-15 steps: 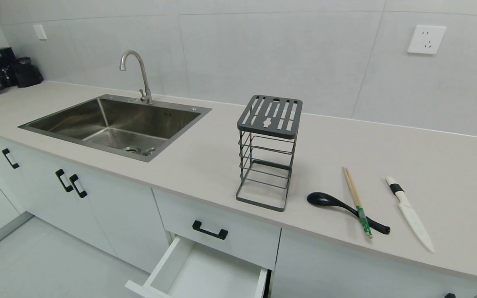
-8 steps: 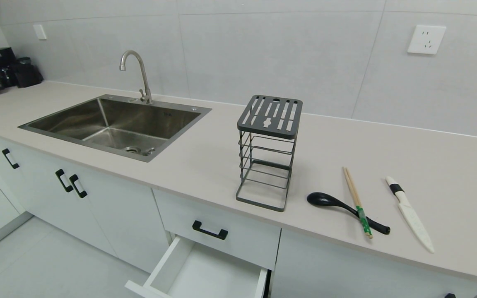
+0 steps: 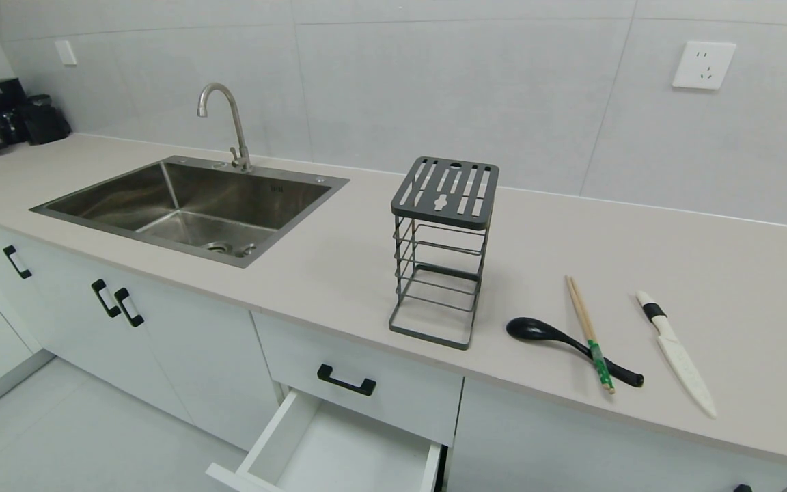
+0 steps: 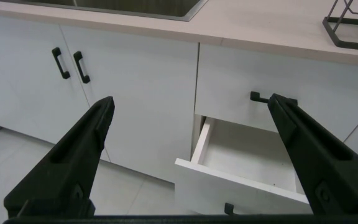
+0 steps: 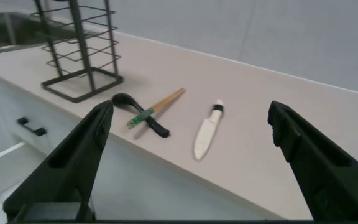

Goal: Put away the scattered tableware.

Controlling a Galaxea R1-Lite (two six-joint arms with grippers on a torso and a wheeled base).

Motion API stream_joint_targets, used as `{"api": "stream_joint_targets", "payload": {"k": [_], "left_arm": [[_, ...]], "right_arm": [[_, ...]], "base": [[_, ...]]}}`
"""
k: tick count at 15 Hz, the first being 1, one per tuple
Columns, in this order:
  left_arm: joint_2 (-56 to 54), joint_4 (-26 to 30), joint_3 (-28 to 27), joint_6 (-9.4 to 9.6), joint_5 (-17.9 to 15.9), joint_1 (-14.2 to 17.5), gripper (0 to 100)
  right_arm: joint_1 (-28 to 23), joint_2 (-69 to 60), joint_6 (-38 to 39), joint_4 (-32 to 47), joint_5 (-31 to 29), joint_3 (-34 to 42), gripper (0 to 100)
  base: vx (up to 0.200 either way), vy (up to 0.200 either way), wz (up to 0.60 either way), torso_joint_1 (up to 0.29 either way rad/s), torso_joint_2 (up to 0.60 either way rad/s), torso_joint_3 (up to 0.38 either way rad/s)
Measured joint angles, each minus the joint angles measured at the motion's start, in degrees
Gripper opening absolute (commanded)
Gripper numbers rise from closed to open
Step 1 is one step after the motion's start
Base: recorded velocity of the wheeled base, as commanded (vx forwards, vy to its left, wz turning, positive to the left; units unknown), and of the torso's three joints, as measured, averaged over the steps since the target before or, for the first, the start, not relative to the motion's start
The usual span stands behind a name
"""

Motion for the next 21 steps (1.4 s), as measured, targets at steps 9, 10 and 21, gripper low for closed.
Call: {"api": "stream_joint_targets", "payload": {"k": [9,10,21], "left_arm": [[0.0,-0.02,0.0,0.0,0.0,0.0,100],[0.0,0.0,0.0,-0.02,0.0,0.0,100],[0.0,0.0,0.0,0.0,0.0,0.0,100]], "right_arm": [[11.53,26.82,10.87,9.76,12.56,-14.23,100],[12.56,27.76,10.9,11.76,12.56,-14.58,100],[19.61,48.35,14.54,14.67,11.9,-20.35,100]], "base": [[0.0,0.0,0.0,0.0,0.0,0.0],[0.0,0.0,0.0,0.0,0.0,0.0],[0.0,0.0,0.0,0.0,0.0,0.0]]}}
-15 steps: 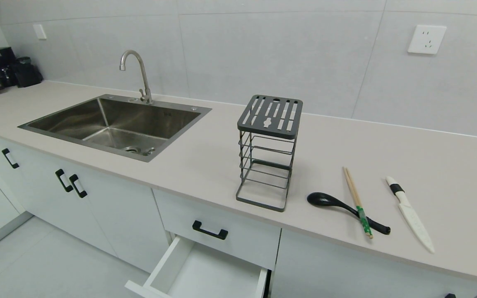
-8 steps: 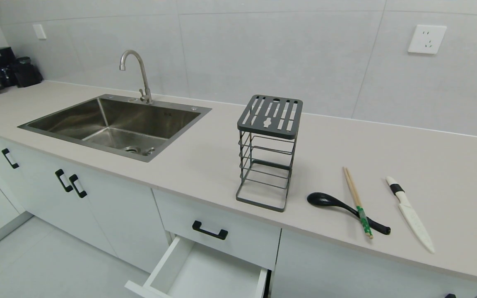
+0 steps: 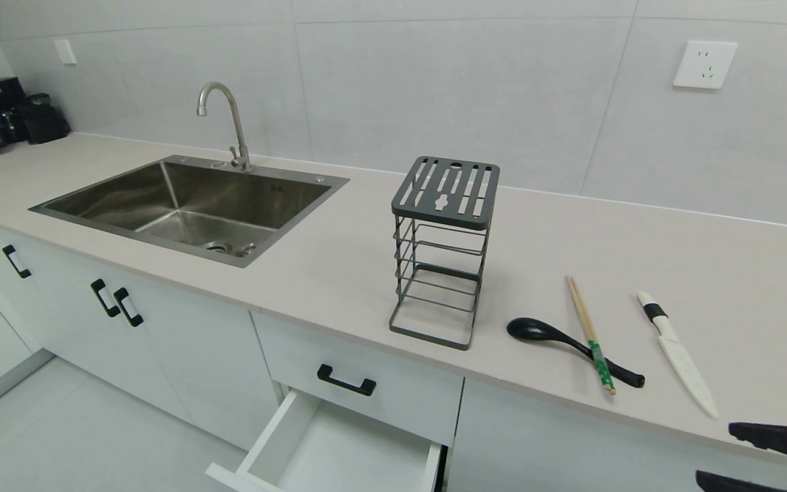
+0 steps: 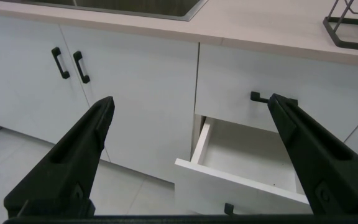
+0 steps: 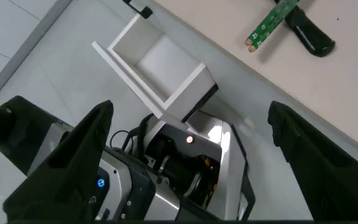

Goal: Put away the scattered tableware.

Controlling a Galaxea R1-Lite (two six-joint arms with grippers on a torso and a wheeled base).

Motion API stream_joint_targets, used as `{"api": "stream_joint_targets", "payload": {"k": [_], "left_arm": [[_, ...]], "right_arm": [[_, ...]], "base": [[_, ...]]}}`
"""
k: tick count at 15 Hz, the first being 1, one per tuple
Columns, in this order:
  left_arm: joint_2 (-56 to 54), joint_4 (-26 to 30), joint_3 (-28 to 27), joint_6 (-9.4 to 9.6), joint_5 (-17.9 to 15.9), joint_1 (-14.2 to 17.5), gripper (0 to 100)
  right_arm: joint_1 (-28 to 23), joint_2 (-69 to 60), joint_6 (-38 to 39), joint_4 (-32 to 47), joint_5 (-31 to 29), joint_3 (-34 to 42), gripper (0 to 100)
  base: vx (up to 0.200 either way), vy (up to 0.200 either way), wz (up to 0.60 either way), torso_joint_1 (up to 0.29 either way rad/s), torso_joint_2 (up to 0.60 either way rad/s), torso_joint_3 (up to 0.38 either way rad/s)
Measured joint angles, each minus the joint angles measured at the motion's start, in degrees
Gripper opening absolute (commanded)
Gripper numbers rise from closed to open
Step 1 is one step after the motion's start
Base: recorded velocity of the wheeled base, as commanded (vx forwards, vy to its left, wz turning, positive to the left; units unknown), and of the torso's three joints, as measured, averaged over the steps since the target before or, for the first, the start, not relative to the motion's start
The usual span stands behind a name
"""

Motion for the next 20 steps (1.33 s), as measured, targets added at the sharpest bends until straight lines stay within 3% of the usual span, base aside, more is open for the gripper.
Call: {"api": "stream_joint_targets", "payload": {"k": [5,11,20], "left_arm": [[0.0,-0.02,0.0,0.0,0.0,0.0,100],[0.0,0.0,0.0,0.0,0.0,0.0,100],[0.0,0.0,0.0,0.0,0.0,0.0,100]], "right_arm": [[4.92,14.97,9.19,-1.34,-5.94,-6.12,100],[7.55,29.11,10.97,-2.04,-17.83,-13.18,100],[7.52,36.22,10.87,-1.89,-21.27,-16.97,100]], "base": [[0.0,0.0,0.0,0.0,0.0,0.0],[0.0,0.0,0.0,0.0,0.0,0.0],[0.0,0.0,0.0,0.0,0.0,0.0]]}}
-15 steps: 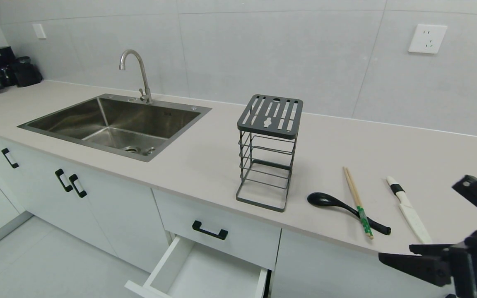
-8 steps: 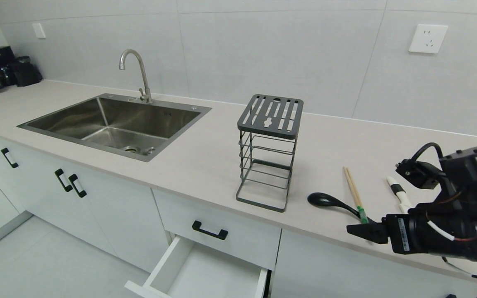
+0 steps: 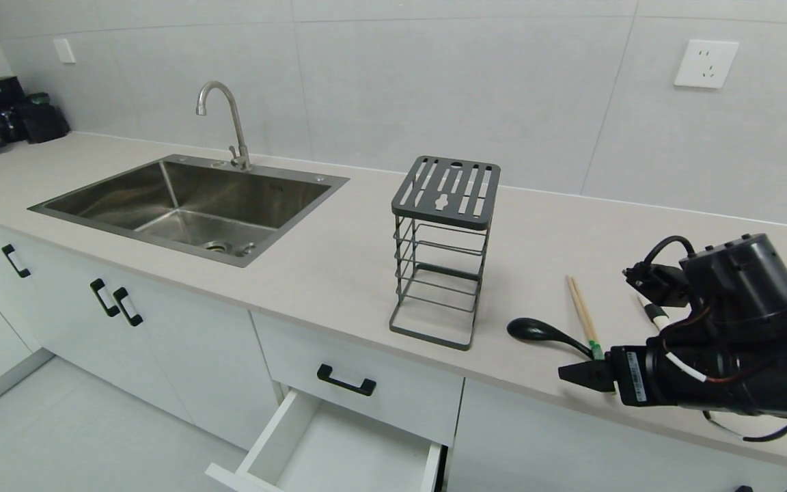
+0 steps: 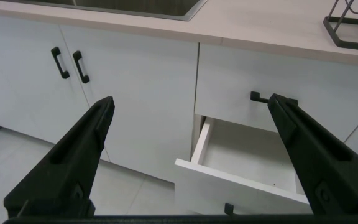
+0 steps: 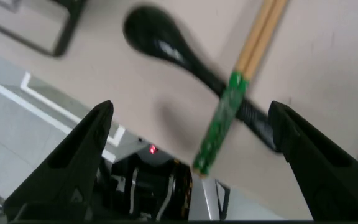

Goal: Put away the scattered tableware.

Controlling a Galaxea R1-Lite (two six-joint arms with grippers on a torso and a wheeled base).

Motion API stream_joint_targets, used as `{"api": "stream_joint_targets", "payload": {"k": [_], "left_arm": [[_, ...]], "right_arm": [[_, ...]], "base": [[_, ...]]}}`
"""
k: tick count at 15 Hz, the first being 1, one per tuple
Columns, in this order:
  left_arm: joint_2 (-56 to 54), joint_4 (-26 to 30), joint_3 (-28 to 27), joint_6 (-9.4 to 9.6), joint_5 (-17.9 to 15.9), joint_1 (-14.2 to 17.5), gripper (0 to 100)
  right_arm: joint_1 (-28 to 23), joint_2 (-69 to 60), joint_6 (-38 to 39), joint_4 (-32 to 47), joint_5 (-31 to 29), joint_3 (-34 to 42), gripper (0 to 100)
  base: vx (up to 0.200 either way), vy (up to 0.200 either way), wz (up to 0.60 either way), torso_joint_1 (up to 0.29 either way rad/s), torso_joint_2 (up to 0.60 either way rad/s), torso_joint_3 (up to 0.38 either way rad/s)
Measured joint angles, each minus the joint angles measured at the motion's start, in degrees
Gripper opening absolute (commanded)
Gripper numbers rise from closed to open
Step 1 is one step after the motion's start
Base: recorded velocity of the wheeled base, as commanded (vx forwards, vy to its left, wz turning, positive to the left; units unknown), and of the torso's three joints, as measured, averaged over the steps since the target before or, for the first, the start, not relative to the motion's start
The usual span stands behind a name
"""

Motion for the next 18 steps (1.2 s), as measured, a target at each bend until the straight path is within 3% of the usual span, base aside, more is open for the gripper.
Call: {"api": "stream_joint_targets", "payload": {"k": [6,9,18], "left_arm": [[0.0,0.0,0.0,0.0,0.0,0.0,100],[0.0,0.0,0.0,-0.02,0.0,0.0,100],[0.0,0.0,0.0,0.0,0.0,0.0,100]], "right_arm": [[-2.15,6.7,-0.09,-0.01,-2.8,-10.98,100],[-4.28,11.41,-0.63,-0.01,-6.3,-12.63,100],[-5.6,16.43,-1.57,-0.06,-8.16,-13.62,100]], "base": [[0.0,0.0,0.0,0.0,0.0,0.0],[0.0,0.0,0.0,0.0,0.0,0.0],[0.0,0.0,0.0,0.0,0.0,0.0]]}}
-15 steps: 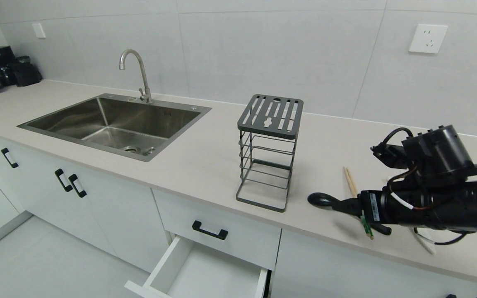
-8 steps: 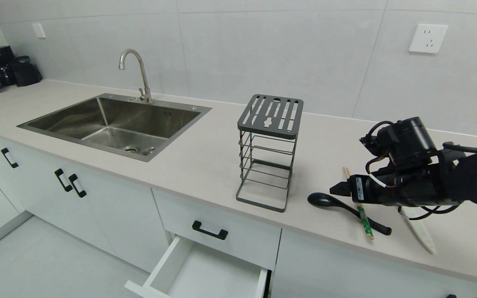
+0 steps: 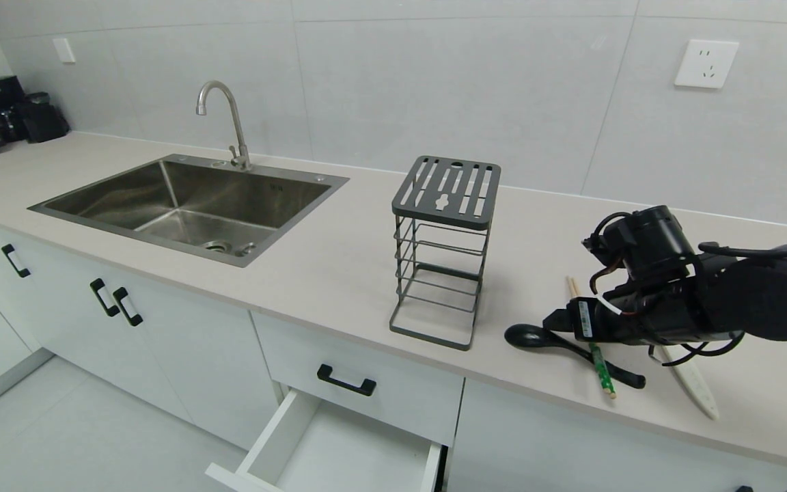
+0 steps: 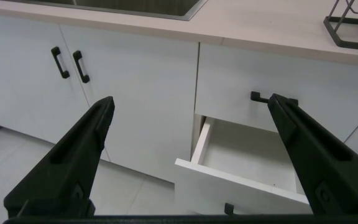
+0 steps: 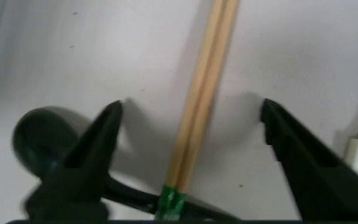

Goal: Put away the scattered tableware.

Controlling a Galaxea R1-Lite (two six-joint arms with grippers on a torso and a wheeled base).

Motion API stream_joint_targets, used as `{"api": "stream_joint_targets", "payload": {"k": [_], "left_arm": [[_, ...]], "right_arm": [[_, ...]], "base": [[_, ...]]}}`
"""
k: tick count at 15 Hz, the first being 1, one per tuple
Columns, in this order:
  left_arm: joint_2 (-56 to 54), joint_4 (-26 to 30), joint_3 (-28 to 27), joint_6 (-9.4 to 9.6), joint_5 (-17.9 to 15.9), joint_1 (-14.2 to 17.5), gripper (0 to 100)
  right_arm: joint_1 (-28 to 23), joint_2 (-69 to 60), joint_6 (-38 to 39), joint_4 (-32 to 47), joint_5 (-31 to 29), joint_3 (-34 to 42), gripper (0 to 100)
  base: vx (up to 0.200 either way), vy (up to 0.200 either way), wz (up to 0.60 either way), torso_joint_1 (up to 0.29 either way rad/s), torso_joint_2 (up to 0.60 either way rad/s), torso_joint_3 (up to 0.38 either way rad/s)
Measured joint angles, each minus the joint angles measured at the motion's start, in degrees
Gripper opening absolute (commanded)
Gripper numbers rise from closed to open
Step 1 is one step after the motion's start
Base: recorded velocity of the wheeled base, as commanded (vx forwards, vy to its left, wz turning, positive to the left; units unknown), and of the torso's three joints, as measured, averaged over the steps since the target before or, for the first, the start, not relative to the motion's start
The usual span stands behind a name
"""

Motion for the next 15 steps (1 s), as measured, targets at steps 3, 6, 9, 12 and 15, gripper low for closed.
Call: {"api": "stream_joint_targets", "payload": {"k": [3,6,9,12,15], "left_arm": [[0.0,0.0,0.0,0.0,0.0,0.0,100],[0.0,0.0,0.0,-0.02,0.0,-0.02,100],[0.0,0.0,0.0,-0.02,0.0,-0.02,100],[0.0,-0.02,0.0,-0.02,0.02,0.0,100],[0.0,0.0,0.0,0.0,0.0,0.0,100]], "right_arm": [[-0.72,0.68,-0.18,-0.06,-0.3,-0.06,0],[-2.6,1.32,-0.29,-0.2,-0.2,-0.15,0],[-5.4,1.63,-2.34,0.02,-0.01,-1.46,0],[-7.83,1.52,-3.39,0.5,-0.01,-6.1,0],[-8.47,-0.13,-3.99,0.55,0.18,-9.05,0]], "base": [[0.0,0.0,0.0,0.0,0.0,0.0],[0.0,0.0,0.0,0.0,0.0,0.0],[0.0,0.0,0.0,0.0,0.0,0.0],[0.0,0.0,0.0,0.0,0.0,0.0],[0.0,0.0,0.0,0.0,0.0,0.0]]}}
